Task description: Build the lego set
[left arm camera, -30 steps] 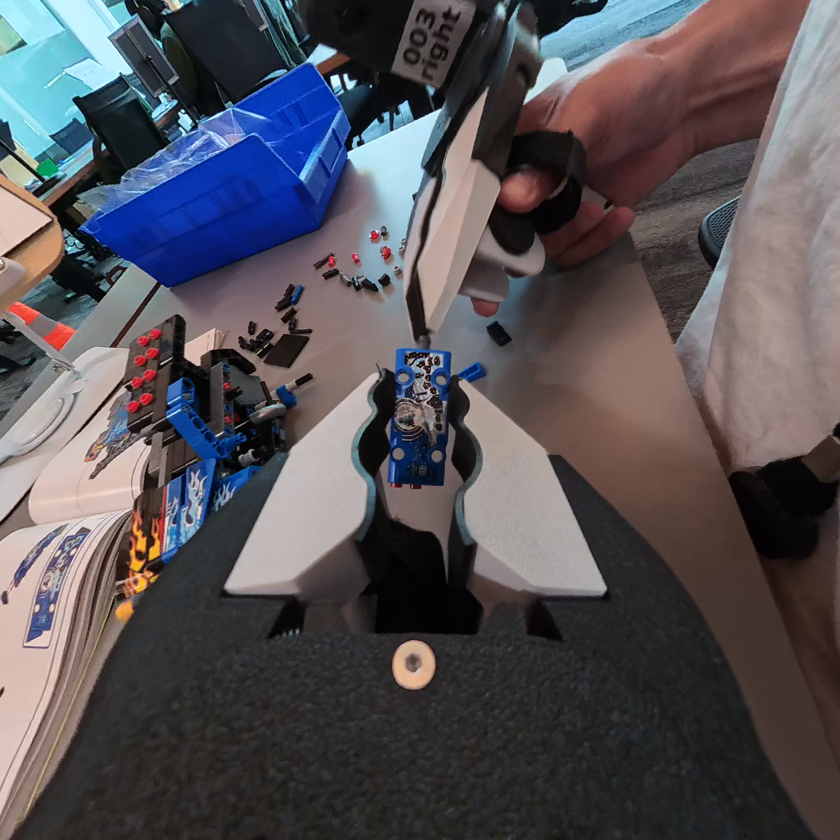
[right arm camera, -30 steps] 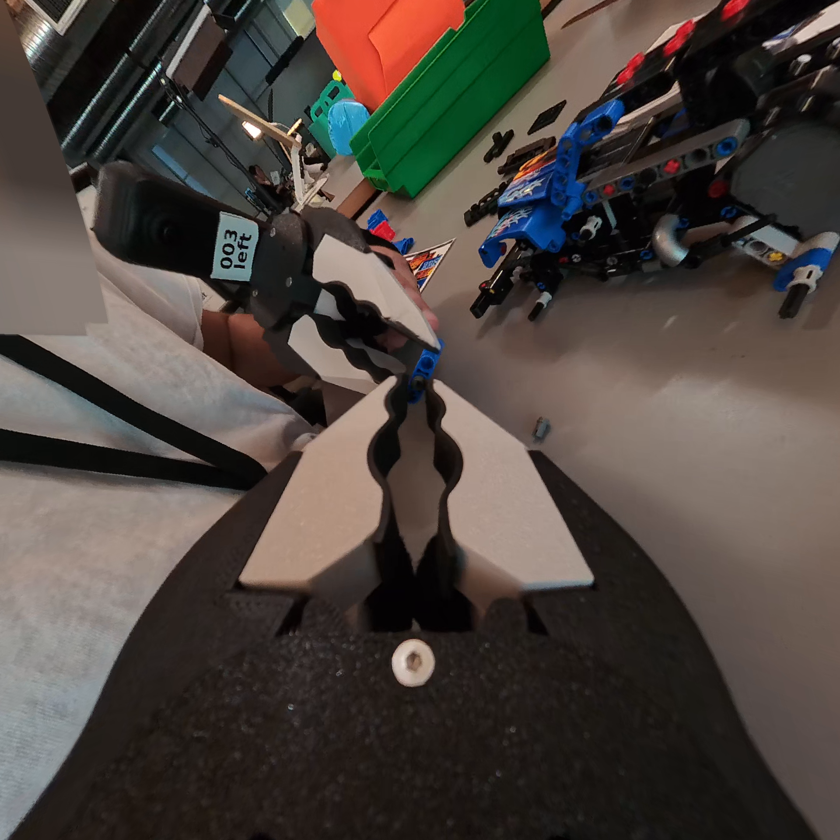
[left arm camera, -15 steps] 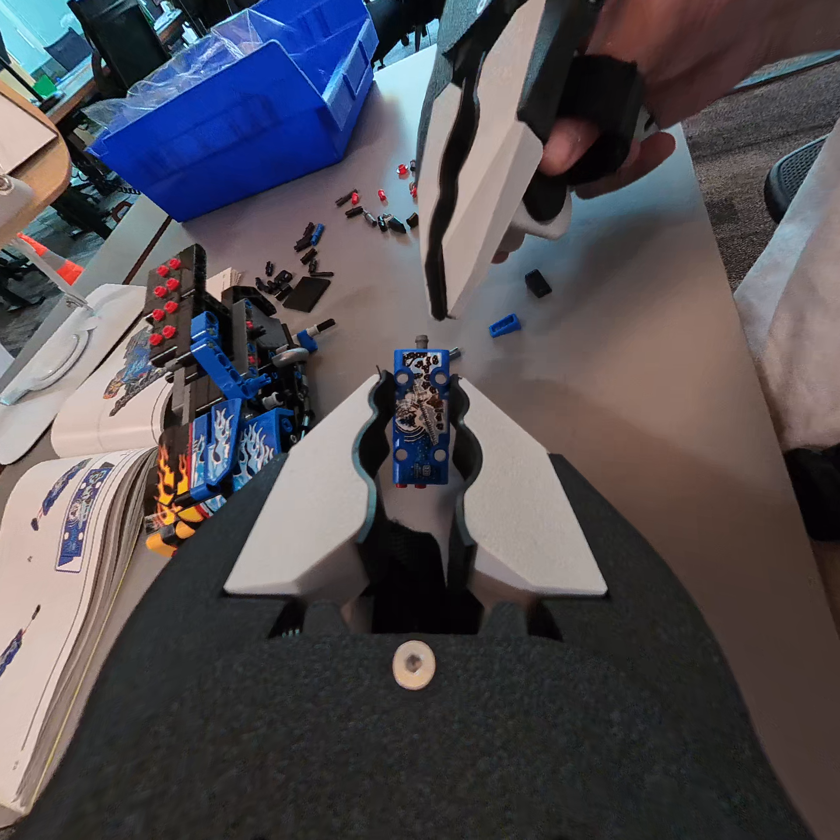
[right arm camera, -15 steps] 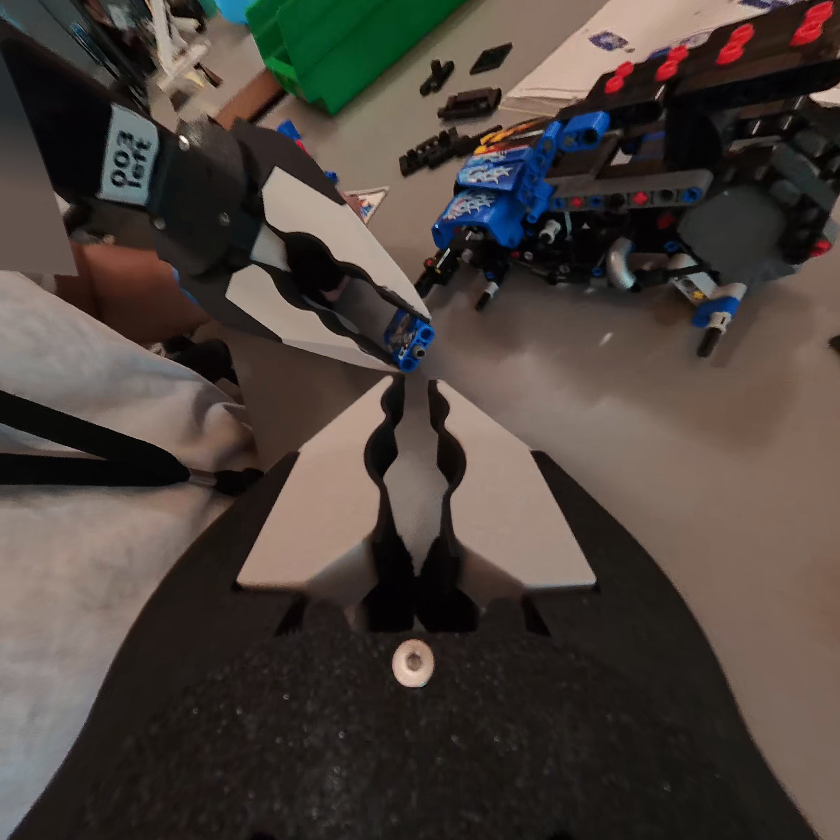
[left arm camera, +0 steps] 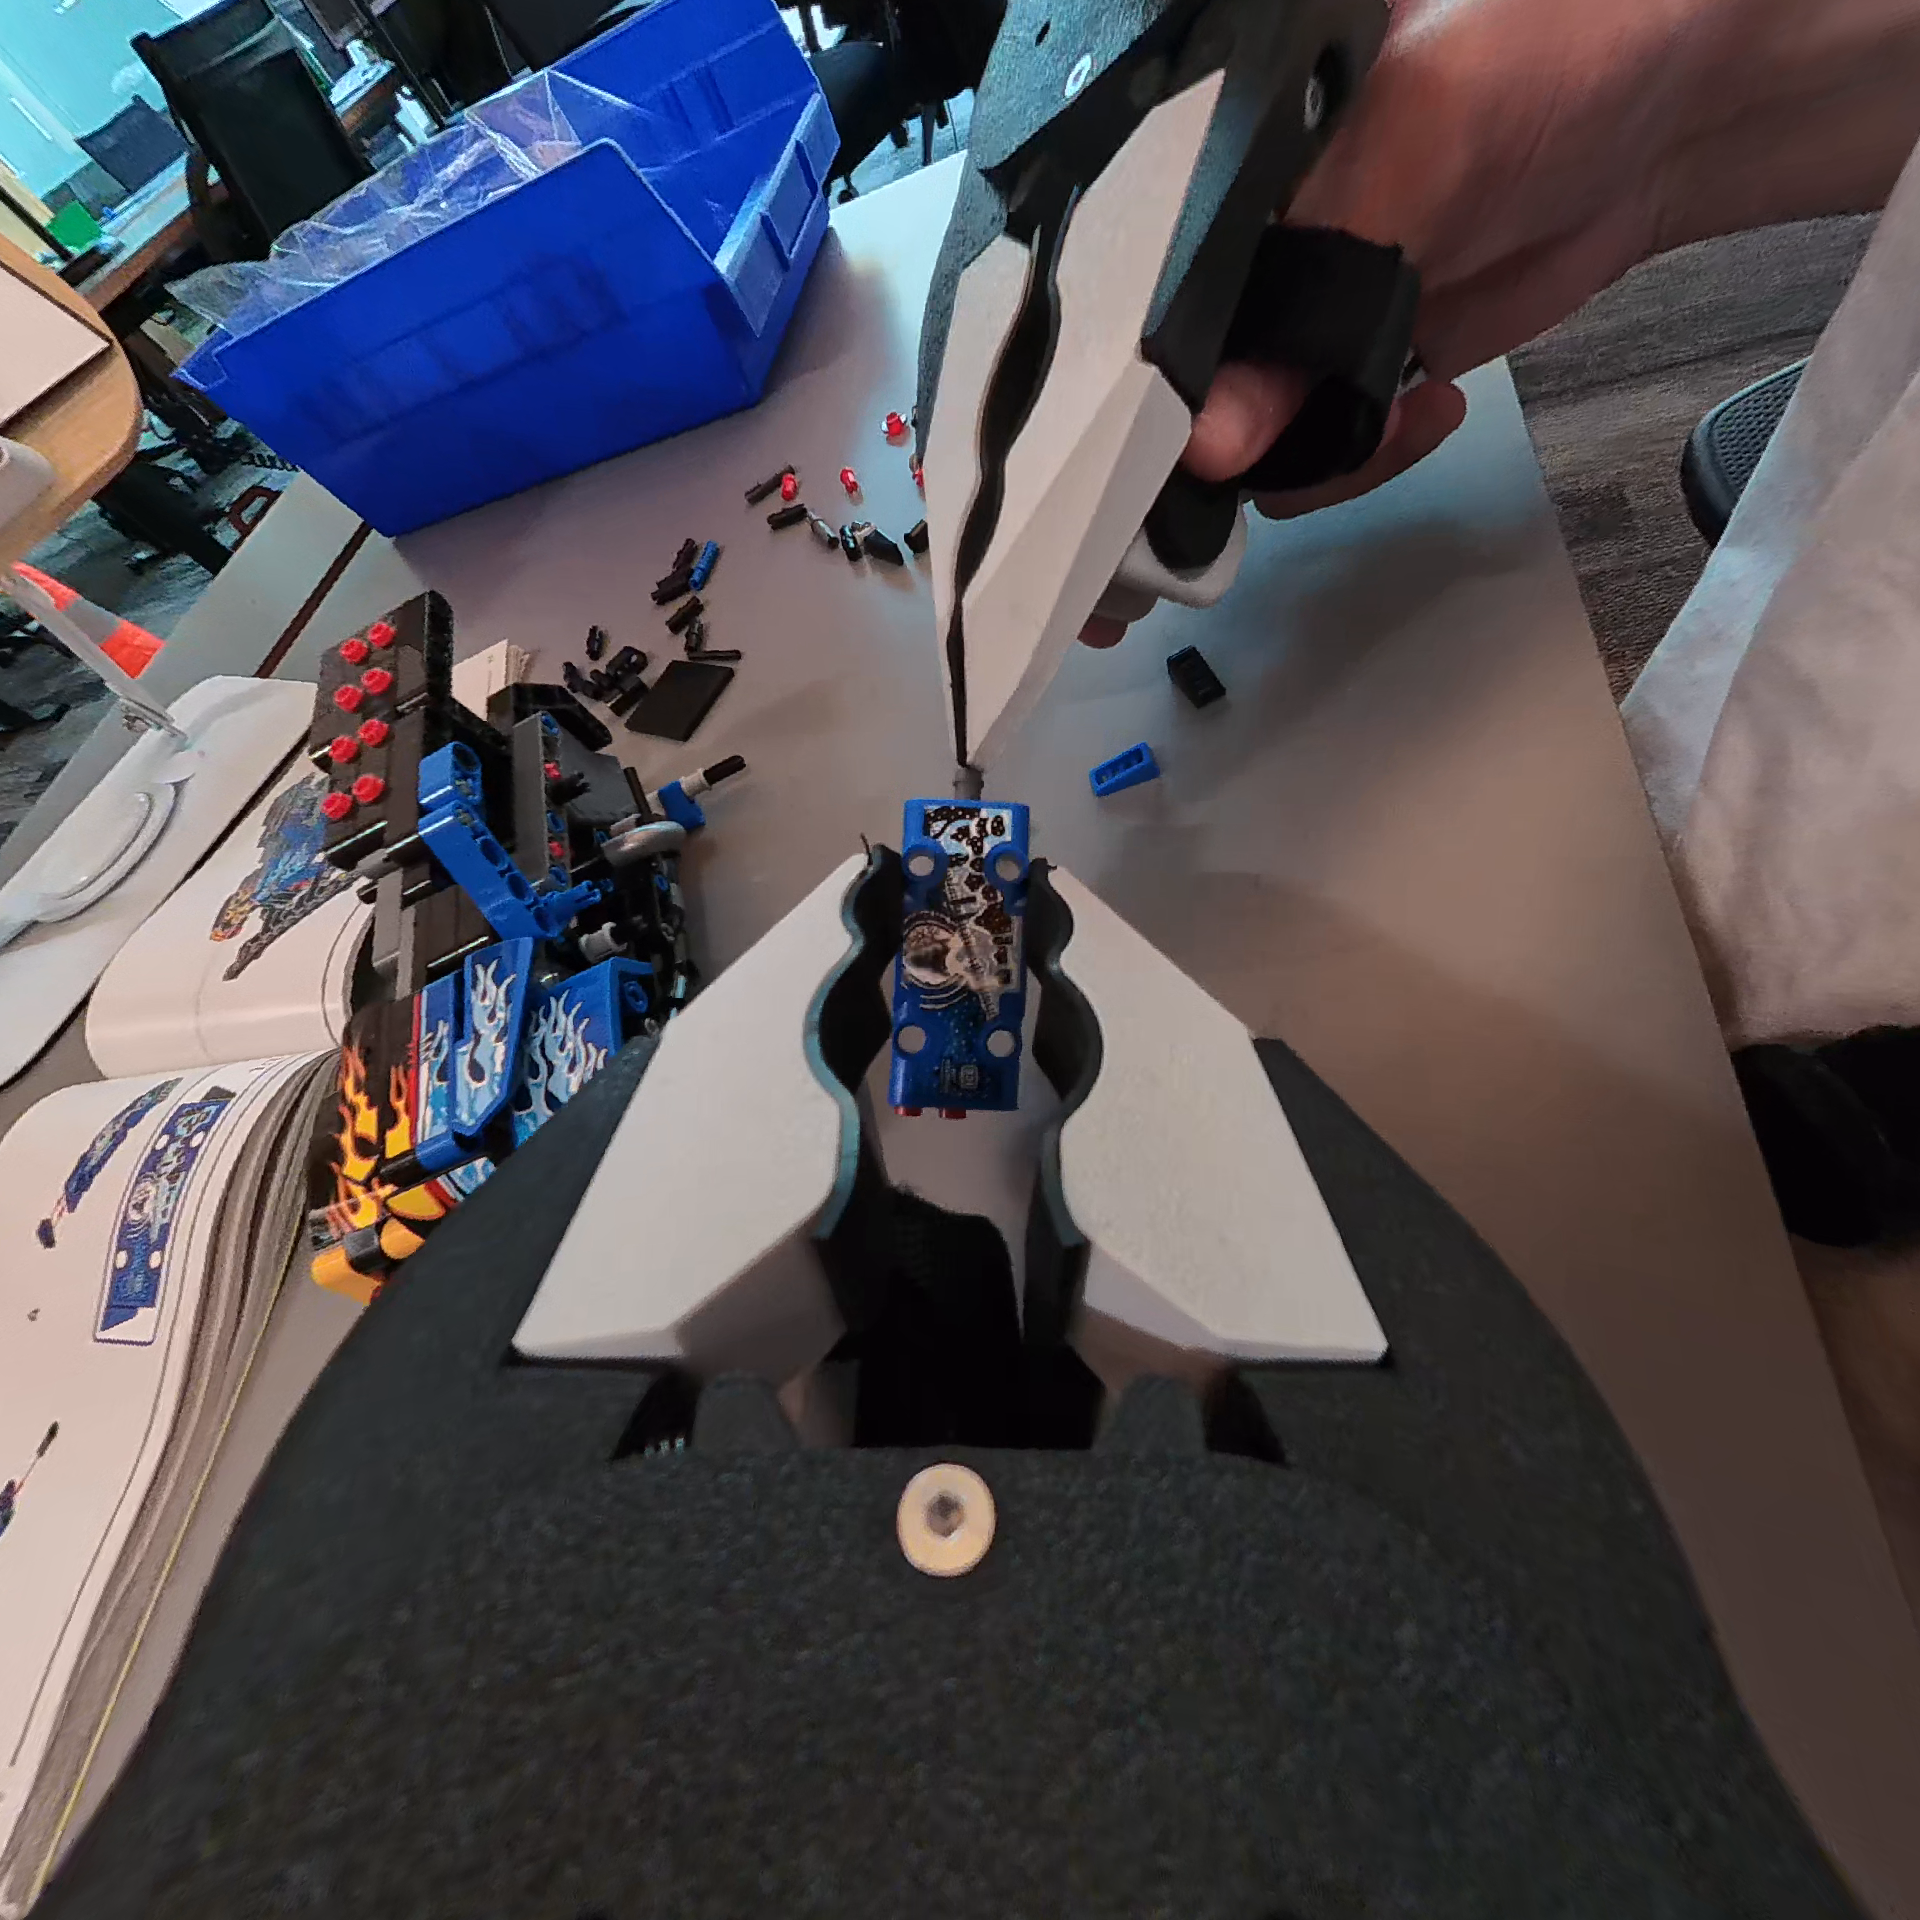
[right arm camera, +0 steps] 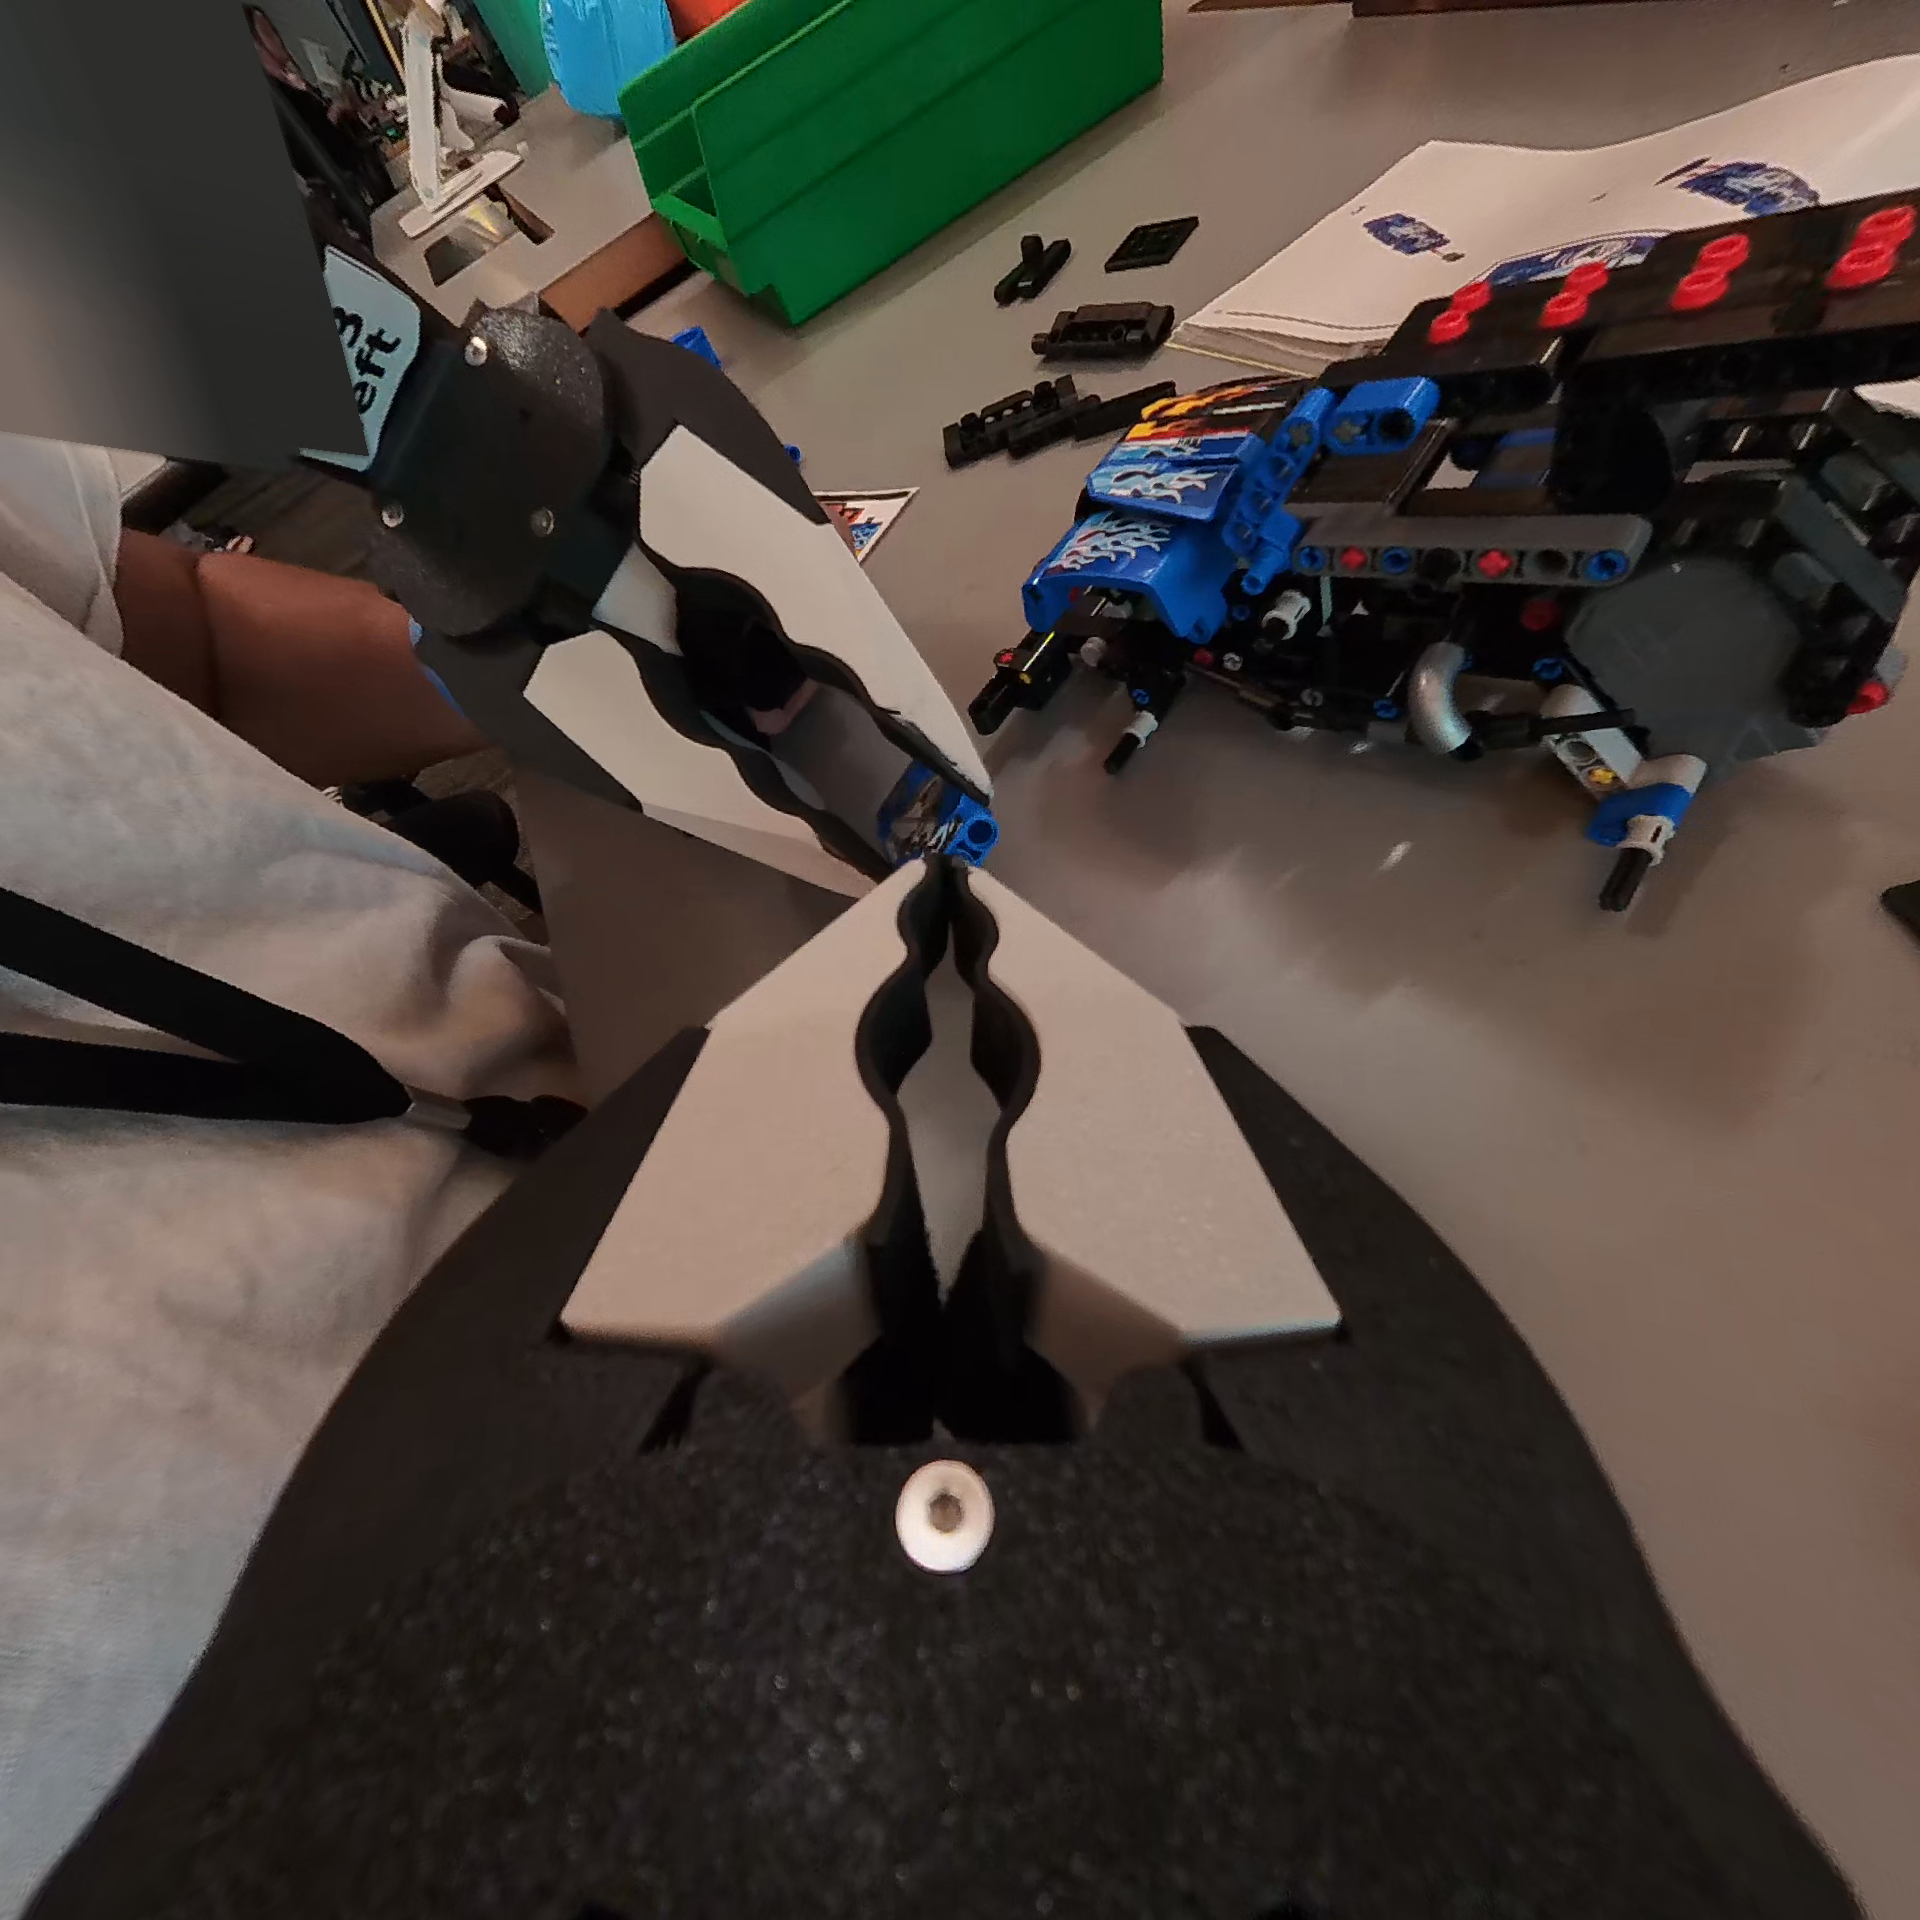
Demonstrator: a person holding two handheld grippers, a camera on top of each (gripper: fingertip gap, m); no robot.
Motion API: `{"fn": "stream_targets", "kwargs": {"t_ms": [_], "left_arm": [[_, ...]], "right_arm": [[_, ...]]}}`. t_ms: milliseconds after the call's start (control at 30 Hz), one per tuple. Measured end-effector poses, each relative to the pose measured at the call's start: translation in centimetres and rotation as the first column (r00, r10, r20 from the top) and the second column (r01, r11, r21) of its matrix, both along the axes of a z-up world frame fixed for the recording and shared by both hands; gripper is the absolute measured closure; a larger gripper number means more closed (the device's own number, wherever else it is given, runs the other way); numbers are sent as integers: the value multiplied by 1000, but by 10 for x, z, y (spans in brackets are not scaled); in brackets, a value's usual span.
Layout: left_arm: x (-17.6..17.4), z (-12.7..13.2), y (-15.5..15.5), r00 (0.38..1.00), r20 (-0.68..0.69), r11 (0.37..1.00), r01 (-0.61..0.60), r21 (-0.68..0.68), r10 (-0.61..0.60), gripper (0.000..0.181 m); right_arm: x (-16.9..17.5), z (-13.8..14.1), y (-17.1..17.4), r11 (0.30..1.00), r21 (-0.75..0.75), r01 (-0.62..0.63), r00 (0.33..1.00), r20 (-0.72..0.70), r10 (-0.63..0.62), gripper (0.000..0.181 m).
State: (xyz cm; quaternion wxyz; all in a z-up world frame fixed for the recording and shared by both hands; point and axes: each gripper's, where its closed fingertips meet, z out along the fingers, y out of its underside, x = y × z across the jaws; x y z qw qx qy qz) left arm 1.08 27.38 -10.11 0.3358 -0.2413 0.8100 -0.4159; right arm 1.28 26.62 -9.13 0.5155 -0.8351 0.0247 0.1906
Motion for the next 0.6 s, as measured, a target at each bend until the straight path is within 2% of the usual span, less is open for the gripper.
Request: {"fn": "stream_targets", "kwargs": {"t_ms": [33,467,533,600], "left_arm": [[0,1,0,1000,7,1000,-1,0,1,160],[-2,-2,-6,1000,-1,1000,27,4,-27,160],[-2,-6,-6,999,-34,999,26,25,-25,159],[-8,-21,-4,985,-171,996,40,75,-27,159]], "right_arm": [[0,0,0,1000,0,-1,1000,-1,1,181],[0,-1,1,999,31,-8,998,-64,10,181],[6,1,0,1000,27,6,999,-42,-5,181],[14,-4,-6,1000,-23,14,1000,-12,-14,172]]}}
